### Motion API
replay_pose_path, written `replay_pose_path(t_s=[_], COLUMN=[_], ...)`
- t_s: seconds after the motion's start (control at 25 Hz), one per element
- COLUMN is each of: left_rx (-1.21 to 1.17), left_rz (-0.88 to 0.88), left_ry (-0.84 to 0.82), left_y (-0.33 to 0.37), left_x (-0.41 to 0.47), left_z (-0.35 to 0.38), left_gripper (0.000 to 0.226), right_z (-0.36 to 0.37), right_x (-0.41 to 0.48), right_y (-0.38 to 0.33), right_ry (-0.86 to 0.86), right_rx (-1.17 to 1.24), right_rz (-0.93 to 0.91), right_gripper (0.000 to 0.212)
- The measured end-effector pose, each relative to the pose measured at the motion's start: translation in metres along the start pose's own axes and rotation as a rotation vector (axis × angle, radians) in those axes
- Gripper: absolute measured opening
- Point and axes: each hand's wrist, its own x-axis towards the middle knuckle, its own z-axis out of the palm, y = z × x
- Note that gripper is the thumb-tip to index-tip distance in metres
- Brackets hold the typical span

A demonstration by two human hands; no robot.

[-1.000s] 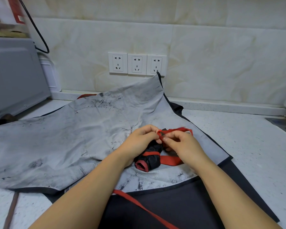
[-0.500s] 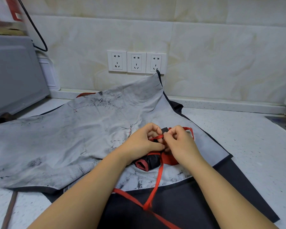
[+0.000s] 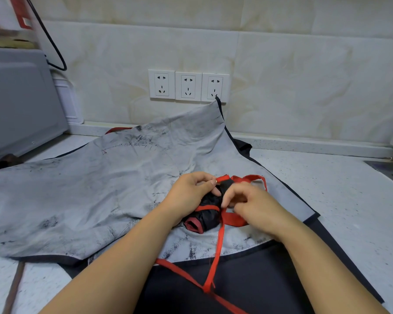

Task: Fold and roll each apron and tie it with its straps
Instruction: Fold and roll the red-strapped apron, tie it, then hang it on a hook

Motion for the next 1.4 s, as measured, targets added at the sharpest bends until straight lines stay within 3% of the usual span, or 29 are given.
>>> replay_pose_path(t_s=[0.08, 0.2, 0.4, 0.56, 0.68, 0.8, 0.96, 1.08, 1.2, 1.4], left_rx=[-0.008, -0.013, -0.036, -0.130, -0.078, -0.118, -0.091, -0.137, -0.186, -0.295], left_rz=[-0.005, -0.010, -0.012, -0.010, -0.069, -0.009, 0.006, -0.018, -0.046, -0.104], left_ry=[0.006, 0.009, 0.006, -0.034, -0.034, -0.187, -0.101, -0.102, -0.094, -0.089], left_y=[0.000, -0.001, -0.001, 0.000, 0.002, 0.007, 0.008, 0.008, 0.009, 0.013], left_x=[0.000, 0.000, 0.001, -0.002, -0.004, -0.007, -0.008, -0.008, -0.008, -0.008], left_z=[0.001, 0.001, 0.002, 0.005, 0.000, -0.003, 0.004, 0.007, 0.005, 0.007], left_gripper=[0.015, 0.014, 0.011, 0.013, 0.012, 0.015, 0.036, 0.032, 0.034, 0.033], right_z=[-0.001, -0.001, 0.000, 0.008, 0.013, 0.012, 0.016, 0.013, 0.010, 0.010], right_x=[-0.008, -0.010, -0.005, 0.004, 0.006, 0.006, 0.008, 0.008, 0.005, 0.000], right_y=[-0.005, -0.006, -0.001, -0.001, -0.004, -0.002, -0.002, 0.000, 0.000, -0.005], right_ry=[-0.184, -0.204, -0.034, 0.178, 0.217, 0.246, 0.266, 0.237, 0.270, 0.386], right_rx=[-0.131, -0.155, -0.022, 0.190, 0.271, 0.352, 0.415, 0.506, 0.427, 0.368], right_rz=[-0.028, -0.056, -0.135, -0.055, 0.026, 0.071, 0.110, 0.087, 0.020, -0.048], right_gripper=[0.033, 0.020, 0.010, 0.011, 0.012, 0.016, 0.019, 0.018, 0.008, 0.009])
